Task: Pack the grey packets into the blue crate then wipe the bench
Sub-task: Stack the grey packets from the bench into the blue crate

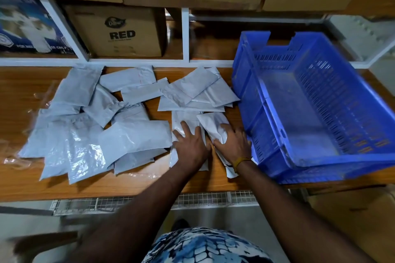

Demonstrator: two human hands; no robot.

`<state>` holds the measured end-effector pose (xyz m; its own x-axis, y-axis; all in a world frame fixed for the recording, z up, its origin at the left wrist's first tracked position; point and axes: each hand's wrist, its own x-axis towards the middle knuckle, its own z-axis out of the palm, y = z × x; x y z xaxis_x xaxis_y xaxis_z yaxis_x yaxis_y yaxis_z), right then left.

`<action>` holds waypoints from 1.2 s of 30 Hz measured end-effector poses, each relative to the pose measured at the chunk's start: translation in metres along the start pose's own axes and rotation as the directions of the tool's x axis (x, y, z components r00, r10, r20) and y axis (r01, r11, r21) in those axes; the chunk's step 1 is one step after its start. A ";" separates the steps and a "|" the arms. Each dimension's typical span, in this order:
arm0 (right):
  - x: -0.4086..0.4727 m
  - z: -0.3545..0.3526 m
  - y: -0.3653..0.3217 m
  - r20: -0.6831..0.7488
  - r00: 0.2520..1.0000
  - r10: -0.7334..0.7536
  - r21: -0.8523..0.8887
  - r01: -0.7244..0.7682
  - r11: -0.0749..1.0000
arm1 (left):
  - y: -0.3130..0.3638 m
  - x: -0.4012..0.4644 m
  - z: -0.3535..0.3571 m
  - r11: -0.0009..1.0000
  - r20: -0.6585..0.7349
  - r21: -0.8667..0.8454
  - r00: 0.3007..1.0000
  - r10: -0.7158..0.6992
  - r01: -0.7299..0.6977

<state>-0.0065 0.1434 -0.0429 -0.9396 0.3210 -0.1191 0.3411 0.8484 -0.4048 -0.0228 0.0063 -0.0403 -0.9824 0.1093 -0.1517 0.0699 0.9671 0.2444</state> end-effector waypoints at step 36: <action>-0.046 -0.146 -0.059 -0.333 0.942 -0.035 0.783 0.296 0.547 | 0.017 -0.022 -0.114 0.467 -0.310 -0.859 0.939 -0.151 -0.209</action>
<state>0.0211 0.1397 0.1190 -0.8876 0.4132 0.2034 -0.1146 0.2295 -0.9665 -0.0201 -0.0057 0.0769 -0.9865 -0.1140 0.1176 0.0888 0.2313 0.9688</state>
